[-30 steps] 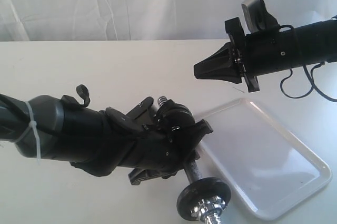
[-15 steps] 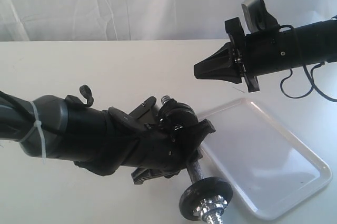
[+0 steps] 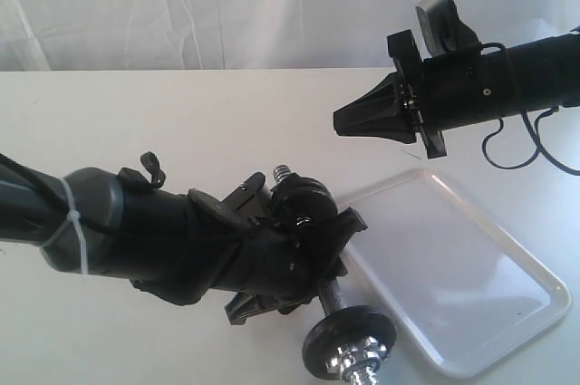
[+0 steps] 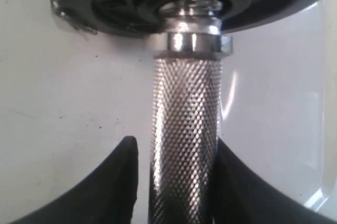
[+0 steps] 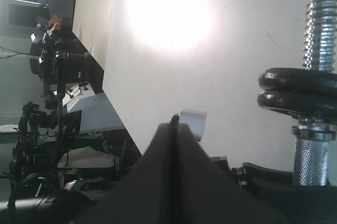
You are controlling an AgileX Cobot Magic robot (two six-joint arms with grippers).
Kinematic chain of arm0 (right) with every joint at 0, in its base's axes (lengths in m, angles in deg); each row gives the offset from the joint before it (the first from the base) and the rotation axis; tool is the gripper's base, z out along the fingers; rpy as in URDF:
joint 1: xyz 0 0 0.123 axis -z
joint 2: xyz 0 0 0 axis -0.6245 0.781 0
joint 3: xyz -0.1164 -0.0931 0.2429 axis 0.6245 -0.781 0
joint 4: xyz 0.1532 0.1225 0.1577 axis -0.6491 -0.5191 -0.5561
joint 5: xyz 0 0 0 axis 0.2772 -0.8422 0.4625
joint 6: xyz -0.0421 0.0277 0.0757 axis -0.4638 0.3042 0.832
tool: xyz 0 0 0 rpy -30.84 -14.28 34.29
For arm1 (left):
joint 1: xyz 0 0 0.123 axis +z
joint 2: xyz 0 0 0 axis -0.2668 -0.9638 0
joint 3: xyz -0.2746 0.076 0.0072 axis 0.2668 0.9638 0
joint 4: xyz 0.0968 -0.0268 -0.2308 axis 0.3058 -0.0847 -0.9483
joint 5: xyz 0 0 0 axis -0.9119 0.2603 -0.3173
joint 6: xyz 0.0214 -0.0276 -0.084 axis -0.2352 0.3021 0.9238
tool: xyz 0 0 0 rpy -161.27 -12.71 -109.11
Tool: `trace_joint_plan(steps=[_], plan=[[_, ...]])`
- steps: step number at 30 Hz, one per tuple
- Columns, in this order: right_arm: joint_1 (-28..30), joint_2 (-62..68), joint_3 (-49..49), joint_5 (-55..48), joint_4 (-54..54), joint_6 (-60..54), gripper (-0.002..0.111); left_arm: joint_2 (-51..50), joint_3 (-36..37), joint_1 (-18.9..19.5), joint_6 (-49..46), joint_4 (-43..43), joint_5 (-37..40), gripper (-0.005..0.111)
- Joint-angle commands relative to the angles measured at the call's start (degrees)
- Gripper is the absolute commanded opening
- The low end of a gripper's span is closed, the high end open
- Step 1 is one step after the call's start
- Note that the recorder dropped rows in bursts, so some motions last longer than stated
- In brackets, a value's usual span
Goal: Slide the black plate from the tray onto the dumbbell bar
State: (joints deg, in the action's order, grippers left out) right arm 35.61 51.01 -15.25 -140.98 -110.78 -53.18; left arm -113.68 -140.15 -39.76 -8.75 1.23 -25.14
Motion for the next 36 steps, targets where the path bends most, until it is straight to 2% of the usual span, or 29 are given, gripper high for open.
trace_joint_plan(steps=[1, 7, 15, 25, 36], plan=[[0.23, -0.61, 0.27, -0.35, -0.33, -0.19, 0.0, -0.77, 0.63, -0.18, 0.37, -1.54, -0.26, 0.046], [0.23, -0.61, 0.27, -0.35, -0.33, -0.19, 0.0, -0.77, 0.63, -0.18, 0.26, -1.54, -0.26, 0.048], [0.23, -0.61, 0.27, -0.35, -0.33, -0.19, 0.0, -0.77, 0.63, -0.18, 0.14, -1.54, 0.0, 0.067], [0.23, -0.61, 0.27, -0.35, -0.33, -0.19, 0.0, -0.58, 0.63, -0.18, 0.0, -1.54, 0.58, 0.068], [0.23, -0.61, 0.27, -0.35, -0.33, -0.19, 0.0, 2.16, 0.63, 6.02, -7.85, -0.16, 14.76, 0.068]])
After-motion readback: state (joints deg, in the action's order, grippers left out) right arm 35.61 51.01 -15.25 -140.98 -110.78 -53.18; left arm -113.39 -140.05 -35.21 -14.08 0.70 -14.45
